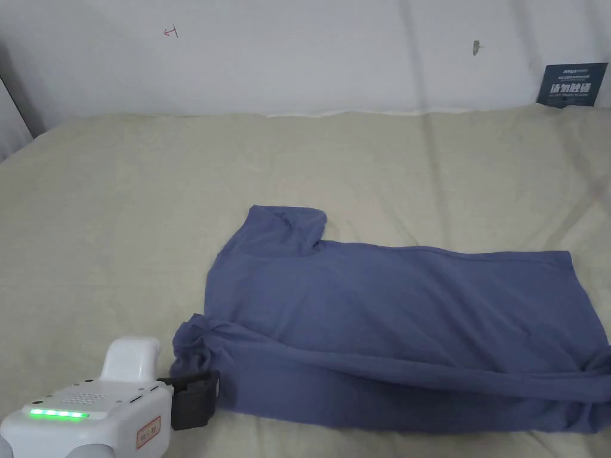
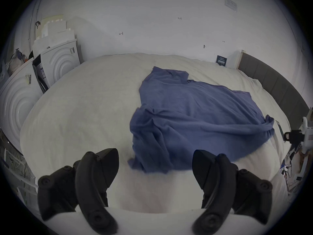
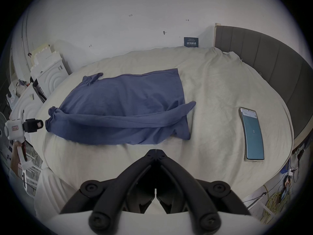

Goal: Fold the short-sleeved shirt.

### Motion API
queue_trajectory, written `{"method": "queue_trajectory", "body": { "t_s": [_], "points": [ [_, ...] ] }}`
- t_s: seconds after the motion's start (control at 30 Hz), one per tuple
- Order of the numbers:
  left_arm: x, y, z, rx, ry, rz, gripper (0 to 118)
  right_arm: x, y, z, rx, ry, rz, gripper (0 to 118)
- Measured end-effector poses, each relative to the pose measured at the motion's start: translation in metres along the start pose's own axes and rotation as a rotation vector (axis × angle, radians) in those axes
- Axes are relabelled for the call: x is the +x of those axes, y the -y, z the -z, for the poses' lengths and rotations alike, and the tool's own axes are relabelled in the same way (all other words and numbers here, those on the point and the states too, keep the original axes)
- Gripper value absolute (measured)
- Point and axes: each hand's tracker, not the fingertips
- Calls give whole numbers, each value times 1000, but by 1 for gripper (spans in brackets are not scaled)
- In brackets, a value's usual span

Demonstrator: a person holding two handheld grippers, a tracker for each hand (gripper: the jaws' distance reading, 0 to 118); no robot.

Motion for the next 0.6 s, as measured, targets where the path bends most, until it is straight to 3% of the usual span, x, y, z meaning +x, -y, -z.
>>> {"method": "queue_trajectory", "body": {
  "t_s": [0.17, 0.2, 0.23, 0.27, 0.3, 0.43, 0.6],
  "points": [
    [-1, 3, 33, -141, 48, -61, 93, 1, -3, 1, -1, 9, 11, 0],
    [-2, 7, 37, -164, 67, -92, 86, 3, -3, 2, -1, 10, 16, 0],
    [-3, 10, 38, -197, 94, -114, 52, 5, -4, 3, -2, 15, 21, 0],
    [0, 12, 35, -158, 77, -92, 29, 6, -5, 3, -4, 20, 21, 0],
    [5, 14, 29, -83, 58, -90, 22, 6, -6, 3, -4, 30, 17, 0],
    [14, 14, 33, -140, 25, 17, 19, 9, -9, 4, -3, 58, 6, 0],
    [0, 10, 31, -135, 58, -56, 19, 24, -5, 8, 8, 56, 37, 1]
  ]
}}
